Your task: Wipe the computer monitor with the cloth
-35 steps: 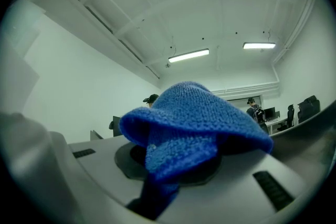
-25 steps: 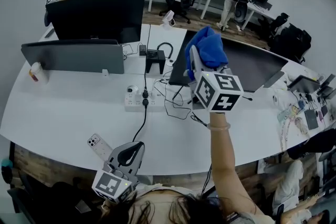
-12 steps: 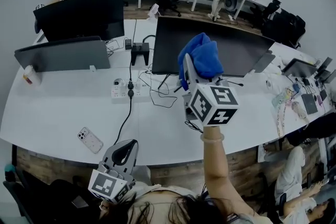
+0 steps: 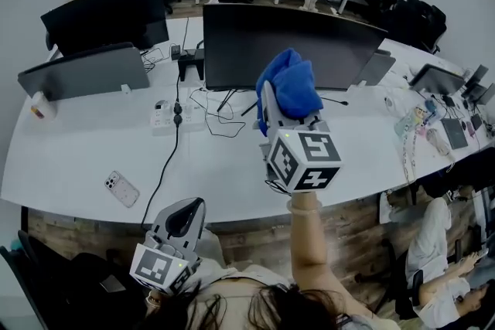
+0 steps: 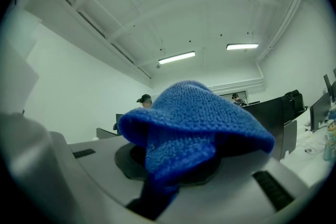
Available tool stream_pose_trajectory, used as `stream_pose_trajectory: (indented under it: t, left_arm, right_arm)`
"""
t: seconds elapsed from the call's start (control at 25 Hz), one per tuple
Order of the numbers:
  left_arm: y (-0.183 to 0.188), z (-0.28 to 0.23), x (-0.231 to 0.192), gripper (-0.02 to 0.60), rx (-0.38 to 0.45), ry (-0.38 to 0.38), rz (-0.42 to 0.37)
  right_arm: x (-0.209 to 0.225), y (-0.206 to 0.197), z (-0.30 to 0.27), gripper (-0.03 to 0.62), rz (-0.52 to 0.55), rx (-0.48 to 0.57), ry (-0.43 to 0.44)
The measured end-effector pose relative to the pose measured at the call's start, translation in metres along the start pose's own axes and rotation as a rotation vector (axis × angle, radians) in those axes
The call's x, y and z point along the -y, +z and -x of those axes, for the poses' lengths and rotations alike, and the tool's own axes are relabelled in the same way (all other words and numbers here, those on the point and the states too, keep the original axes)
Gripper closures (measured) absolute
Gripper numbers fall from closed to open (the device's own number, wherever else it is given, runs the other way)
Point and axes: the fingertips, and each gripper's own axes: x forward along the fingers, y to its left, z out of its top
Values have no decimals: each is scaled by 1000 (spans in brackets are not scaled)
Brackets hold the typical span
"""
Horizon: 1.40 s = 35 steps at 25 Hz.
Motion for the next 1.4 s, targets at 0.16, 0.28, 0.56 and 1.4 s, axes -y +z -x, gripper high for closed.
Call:
stream_pose_trajectory:
  t: [0.16, 0.28, 0.56, 1.4]
  left_arm:
    - [-6, 4, 20, 572, 2, 0, -7]
    - [-8, 8, 37, 572, 8, -12, -14]
    - [-14, 19, 72, 572, -3, -46, -39]
    - [-30, 60, 147, 572, 9, -74, -81]
  right_arm:
    - [4, -10, 29, 508, 4, -11, -1]
    - [6, -16, 52, 508, 11, -19, -4]
    - [8, -27, 98, 508, 6, -32, -21]
    - [6, -45, 209, 508, -4, -46, -43]
